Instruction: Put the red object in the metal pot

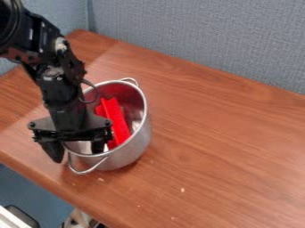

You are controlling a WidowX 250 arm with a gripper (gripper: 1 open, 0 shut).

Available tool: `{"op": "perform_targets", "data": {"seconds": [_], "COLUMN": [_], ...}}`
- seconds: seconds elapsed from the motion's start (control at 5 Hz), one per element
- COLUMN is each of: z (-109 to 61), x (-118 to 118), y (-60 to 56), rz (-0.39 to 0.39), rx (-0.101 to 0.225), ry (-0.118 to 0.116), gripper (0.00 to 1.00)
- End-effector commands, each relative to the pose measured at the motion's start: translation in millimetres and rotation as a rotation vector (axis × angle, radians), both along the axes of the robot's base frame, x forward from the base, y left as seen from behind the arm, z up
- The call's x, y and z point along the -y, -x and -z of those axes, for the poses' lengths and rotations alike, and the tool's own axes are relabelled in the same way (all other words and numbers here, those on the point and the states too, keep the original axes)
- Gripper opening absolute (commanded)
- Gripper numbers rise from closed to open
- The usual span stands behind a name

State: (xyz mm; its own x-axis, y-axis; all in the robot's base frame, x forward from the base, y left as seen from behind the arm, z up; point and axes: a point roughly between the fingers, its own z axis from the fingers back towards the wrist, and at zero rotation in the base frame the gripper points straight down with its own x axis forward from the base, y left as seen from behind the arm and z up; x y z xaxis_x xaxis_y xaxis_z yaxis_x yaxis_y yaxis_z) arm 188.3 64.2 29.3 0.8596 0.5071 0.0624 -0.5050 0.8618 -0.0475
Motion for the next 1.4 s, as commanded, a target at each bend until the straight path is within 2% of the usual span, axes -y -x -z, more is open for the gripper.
{"op": "perform_targets", "data": {"seconds": [0.0, 0.2, 0.4, 0.6, 0.8, 1.0, 1.2], "z": [3.1, 6.6, 9.1, 5.3, 2.7, 0.5, 3.6], "x": [2.8, 3.0, 5.1, 4.9, 4.9, 5.3, 3.4], "y": [0.2, 3.3, 1.7, 0.6, 5.5, 11.2, 13.5], "rz": [0.002, -0.006, -0.068, -0.135, -0.156, -0.179, -0.087], "rx": [0.009, 0.012, 0.016, 0.022, 0.025, 0.027, 0.026], "ry": [0.004, 0.009, 0.012, 0.009, 0.007, 0.004, 0.002], "gripper": [1.0, 1.0, 0.0, 1.0, 0.0, 0.0, 1.0]}}
